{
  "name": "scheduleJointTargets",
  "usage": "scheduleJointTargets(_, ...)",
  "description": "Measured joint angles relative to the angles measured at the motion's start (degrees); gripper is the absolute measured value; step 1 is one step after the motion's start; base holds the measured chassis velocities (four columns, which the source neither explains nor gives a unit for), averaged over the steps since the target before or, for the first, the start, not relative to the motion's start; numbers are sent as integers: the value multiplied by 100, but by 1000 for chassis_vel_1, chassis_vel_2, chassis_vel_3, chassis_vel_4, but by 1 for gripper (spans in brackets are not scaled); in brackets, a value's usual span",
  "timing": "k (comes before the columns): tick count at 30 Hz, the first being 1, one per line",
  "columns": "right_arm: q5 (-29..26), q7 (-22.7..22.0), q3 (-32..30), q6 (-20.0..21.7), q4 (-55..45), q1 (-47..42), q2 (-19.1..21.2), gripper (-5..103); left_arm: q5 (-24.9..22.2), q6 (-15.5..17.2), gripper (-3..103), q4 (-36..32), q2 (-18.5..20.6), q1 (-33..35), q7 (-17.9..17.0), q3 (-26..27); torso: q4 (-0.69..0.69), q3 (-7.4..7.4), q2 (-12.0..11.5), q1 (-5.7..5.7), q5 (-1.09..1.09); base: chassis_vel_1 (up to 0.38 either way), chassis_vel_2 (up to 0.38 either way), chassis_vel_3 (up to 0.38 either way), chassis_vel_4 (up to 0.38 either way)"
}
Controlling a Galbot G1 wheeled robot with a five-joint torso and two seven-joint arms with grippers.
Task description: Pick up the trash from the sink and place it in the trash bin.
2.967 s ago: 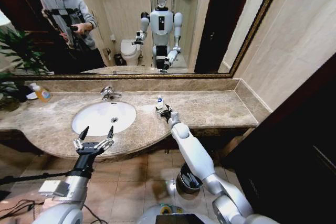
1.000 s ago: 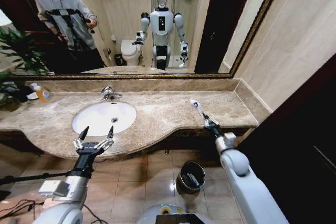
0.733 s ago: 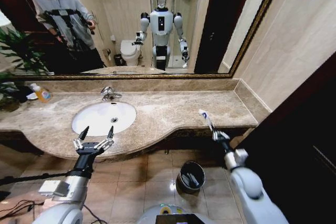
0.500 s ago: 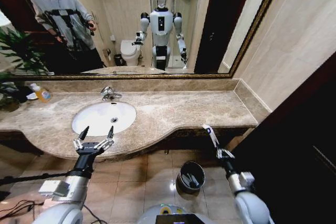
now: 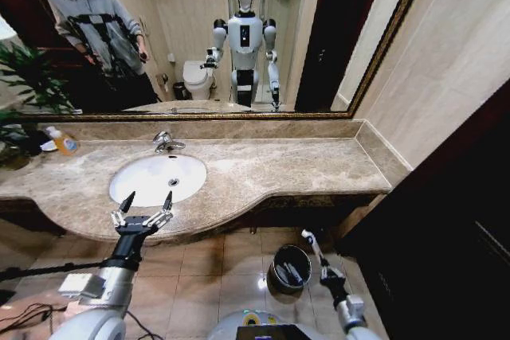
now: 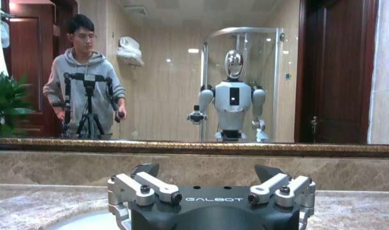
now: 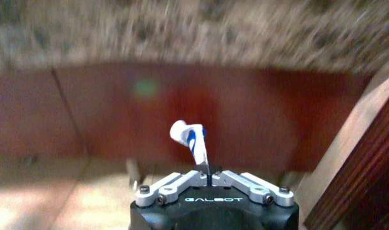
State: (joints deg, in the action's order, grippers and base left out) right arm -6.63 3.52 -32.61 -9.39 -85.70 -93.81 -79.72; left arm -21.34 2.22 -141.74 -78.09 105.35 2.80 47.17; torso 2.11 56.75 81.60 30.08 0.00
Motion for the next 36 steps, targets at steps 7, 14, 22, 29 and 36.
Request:
scheduleJointTargets(7,165,107,244,186,1326,744,-51,0,0,0,100,0,0,0,0,0,0,0,0,1,0,0,0,0,0)
scheduleJointTargets(14,617,181,326,176,2831,1562,-94,0,0,0,100,-1,0,0,0,0,0,0,0,1,0,0,0,0,0)
scheduleJointTargets(22,829,316,361,92,4057,2423,-109,0,0,0,100,0,0,0,0,0,0,1,0,1,0,0,0,0,0)
scheduleJointTargets(29,1136,332,382,25,4953,3177,-173,0,0,0,100,0,0,0,0,0,0,1,-1,1,0,0,0,0,0)
scheduleJointTargets(36,1385,325,379,-49,5507,3495,-269,0,0,0,100,0,0,0,0,0,0,1,-1,1,0,0,0,0,0)
